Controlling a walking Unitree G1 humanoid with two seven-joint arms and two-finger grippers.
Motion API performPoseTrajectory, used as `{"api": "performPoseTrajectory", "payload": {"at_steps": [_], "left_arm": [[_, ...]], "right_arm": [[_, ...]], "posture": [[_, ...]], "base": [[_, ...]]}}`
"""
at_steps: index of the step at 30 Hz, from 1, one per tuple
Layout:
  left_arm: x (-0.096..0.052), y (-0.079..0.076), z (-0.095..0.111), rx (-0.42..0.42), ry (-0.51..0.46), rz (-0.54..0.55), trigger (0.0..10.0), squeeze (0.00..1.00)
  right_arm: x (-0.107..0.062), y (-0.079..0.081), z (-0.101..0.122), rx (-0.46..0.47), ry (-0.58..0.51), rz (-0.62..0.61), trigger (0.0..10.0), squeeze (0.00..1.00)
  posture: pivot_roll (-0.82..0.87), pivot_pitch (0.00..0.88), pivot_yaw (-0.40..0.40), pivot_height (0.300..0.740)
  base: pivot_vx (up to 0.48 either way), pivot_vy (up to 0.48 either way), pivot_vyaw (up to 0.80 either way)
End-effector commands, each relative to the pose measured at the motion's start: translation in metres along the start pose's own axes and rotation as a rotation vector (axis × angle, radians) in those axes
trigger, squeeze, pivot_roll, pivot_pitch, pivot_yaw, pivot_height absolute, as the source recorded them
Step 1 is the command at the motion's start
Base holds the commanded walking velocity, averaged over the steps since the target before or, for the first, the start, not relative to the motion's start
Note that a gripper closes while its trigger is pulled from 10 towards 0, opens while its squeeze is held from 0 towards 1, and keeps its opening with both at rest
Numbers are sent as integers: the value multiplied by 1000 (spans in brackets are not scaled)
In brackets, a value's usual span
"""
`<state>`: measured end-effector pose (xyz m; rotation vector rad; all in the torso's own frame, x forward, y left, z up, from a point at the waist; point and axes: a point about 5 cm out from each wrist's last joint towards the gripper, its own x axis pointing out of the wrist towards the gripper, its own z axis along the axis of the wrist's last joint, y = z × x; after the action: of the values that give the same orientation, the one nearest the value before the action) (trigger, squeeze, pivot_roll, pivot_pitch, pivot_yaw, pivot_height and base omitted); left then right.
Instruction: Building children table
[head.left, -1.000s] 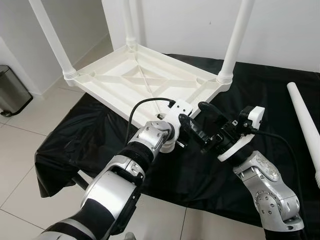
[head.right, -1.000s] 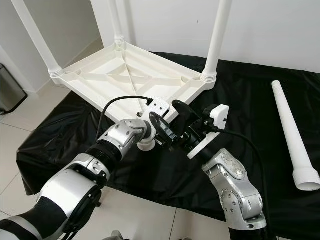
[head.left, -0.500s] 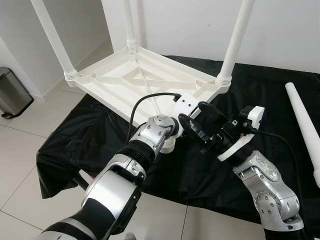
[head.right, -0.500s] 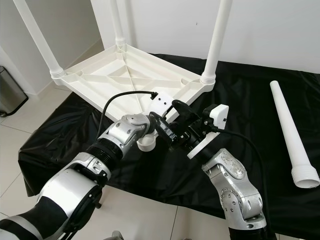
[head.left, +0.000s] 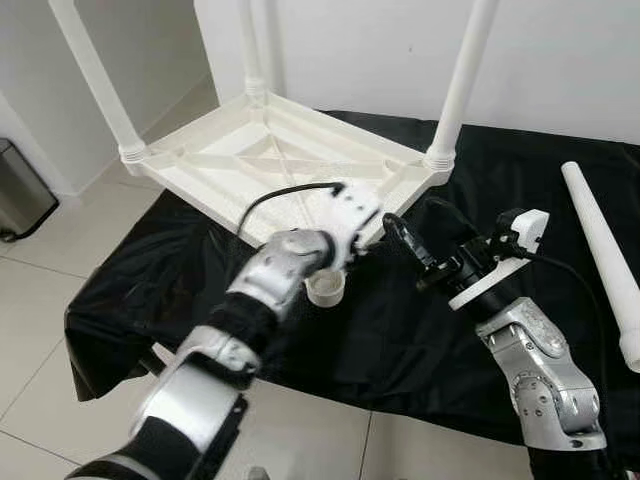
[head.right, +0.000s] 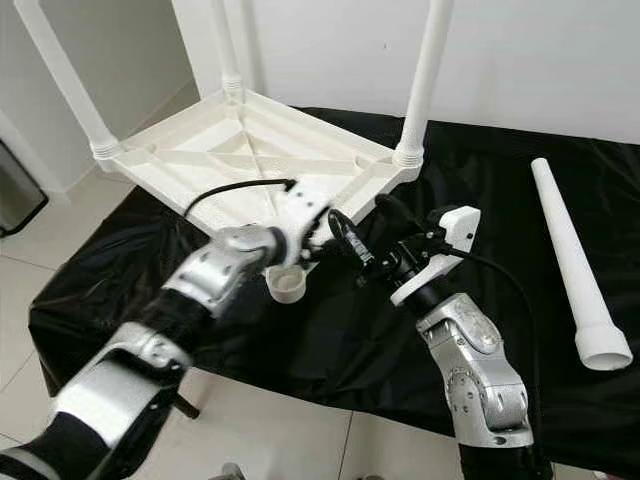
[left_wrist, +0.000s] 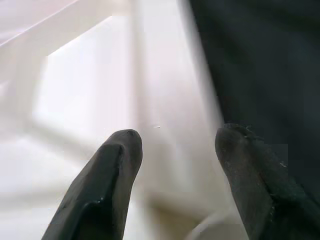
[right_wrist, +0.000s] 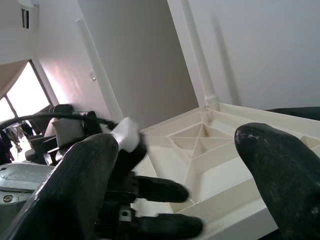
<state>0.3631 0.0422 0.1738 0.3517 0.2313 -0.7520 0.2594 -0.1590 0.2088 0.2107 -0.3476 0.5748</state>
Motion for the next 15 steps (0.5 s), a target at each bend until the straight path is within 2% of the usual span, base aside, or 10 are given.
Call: {"api": "performPoseTrajectory", "payload": {"at_steps": [1,2,4,5,7,9,10,11,14,15], "left_arm": [[-6,7,-7,1,10,23,10000,0],[-6,7,-7,1,10,23,10000,0],[-19,19,-14,-9,6,55,10000,0],[-19,19,-14,-9,6,55,10000,0],[-34,31,-17,-22,-16,82,10000,0],[-34,31,-17,-22,-16,82,10000,0],[-42,37,-17,-30,-28,97,10000,0],[-42,37,-17,-30,-28,97,10000,0],[-62,42,-20,-10,-54,126,10000,0],[-62,42,-20,-10,-54,126,10000,0]], "right_arm": [[2,-1,2,10,-21,8,10000,0],[2,-1,2,10,-21,8,10000,0],[2,-3,1,2,-16,5,10000,0],[2,-3,1,2,-16,5,10000,0],[2,-5,0,-4,-12,4,10000,0],[2,-5,0,-4,-12,4,10000,0],[2,-6,-1,-4,-10,3,10000,0],[2,-6,-1,-4,-10,3,10000,0],[5,-13,-9,-11,17,-30,10000,0],[5,-13,-9,-11,17,-30,10000,0]], "posture": [[-43,43,65,740],[-43,43,65,740],[-35,43,59,740],[-35,43,59,740],[-32,43,57,740],[-32,43,57,740],[-25,44,53,740],[-25,44,53,740],[-9,33,36,740],[-9,33,36,740]], "base": [[0,0,0],[0,0,0],[0,0,0],[0,0,0],[0,0,0],[0,0,0],[0,0,0],[0,0,0],[0,0,0],[0,0,0]]}}
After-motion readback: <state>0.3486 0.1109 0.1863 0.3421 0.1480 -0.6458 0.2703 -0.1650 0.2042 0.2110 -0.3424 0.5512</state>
